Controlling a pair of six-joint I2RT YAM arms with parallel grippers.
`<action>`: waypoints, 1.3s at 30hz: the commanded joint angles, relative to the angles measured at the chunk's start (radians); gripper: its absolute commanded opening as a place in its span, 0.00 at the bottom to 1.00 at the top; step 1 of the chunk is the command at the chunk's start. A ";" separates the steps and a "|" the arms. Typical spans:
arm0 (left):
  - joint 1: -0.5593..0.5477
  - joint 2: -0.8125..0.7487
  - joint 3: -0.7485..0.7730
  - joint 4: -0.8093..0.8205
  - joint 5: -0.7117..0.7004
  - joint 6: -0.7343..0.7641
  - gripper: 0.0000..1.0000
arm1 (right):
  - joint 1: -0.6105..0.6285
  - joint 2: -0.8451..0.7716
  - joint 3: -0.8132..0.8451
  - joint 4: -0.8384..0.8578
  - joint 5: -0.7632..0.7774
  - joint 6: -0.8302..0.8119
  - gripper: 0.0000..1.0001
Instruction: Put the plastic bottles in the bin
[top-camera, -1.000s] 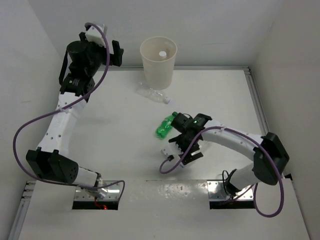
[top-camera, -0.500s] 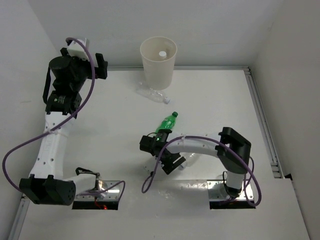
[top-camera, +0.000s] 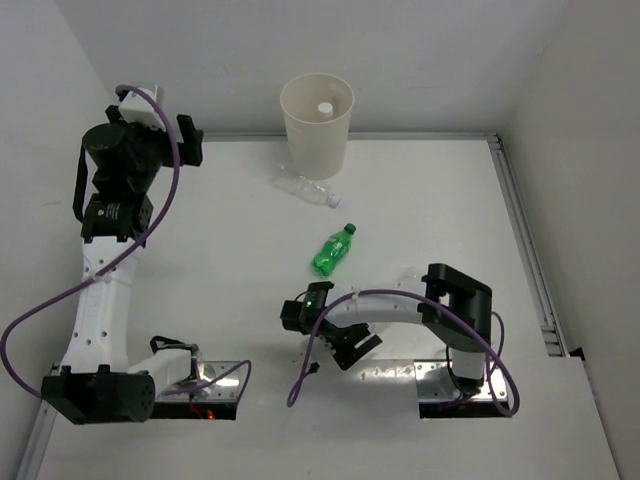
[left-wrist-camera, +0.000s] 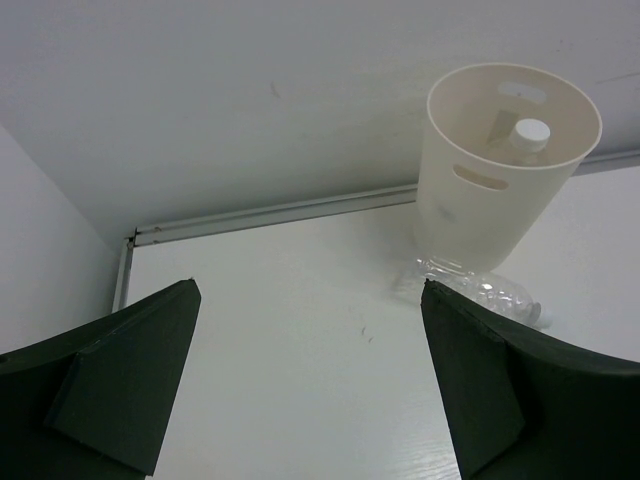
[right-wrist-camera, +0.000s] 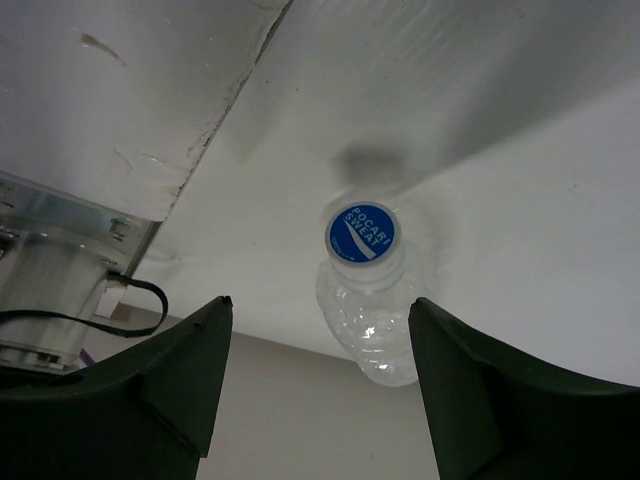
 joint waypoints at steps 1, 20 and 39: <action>0.014 -0.050 -0.006 0.024 0.022 -0.010 1.00 | 0.001 -0.035 -0.077 0.102 0.050 0.030 0.71; 0.033 -0.095 -0.037 0.003 0.013 0.019 1.00 | -0.020 0.000 -0.240 0.463 0.275 -0.091 0.16; 0.033 -0.106 -0.083 0.082 0.085 -0.067 1.00 | -0.418 -0.164 0.696 0.556 -0.033 0.182 0.00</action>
